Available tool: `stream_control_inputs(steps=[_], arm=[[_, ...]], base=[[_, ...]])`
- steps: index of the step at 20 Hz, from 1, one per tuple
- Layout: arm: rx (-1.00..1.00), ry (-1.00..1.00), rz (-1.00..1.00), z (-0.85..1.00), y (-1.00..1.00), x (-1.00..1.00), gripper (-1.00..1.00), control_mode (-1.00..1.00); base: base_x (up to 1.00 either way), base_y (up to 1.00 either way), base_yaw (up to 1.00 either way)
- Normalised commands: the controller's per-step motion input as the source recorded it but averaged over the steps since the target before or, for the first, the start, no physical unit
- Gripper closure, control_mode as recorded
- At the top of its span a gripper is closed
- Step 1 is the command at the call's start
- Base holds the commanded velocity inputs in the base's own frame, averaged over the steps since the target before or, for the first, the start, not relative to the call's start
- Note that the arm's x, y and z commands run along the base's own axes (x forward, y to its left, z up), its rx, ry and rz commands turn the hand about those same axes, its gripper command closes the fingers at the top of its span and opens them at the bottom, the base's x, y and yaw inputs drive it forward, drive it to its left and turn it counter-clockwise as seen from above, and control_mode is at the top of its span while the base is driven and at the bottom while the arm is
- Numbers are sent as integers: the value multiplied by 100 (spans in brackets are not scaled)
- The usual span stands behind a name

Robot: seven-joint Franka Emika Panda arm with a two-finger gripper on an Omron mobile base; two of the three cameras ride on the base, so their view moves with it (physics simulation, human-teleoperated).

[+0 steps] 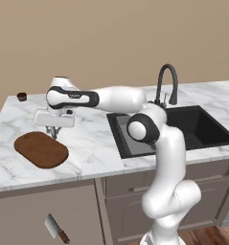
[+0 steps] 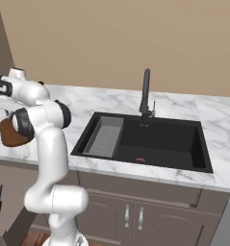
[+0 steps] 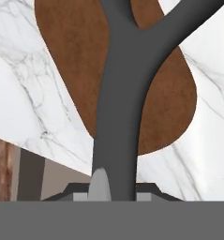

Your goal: Open the drawer on the left and place the cutting tools on the cutting board.

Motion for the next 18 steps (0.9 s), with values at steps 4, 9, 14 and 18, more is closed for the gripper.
stream_control_inputs(steps=[4, 9, 14, 18], arm=[[-6, 0, 0, -17, 9, 0, 100, -100], [-7, 0, 0, -29, 0, 0, 100, -100], [-6, -3, 0, -36, 0, -17, 100, -100], [-2, -7, 0, -34, 0, -5, 100, -100]], base=[[0, 0, 0], [0, 0, 0], [0, 0, 0], [0, 0, 0]])
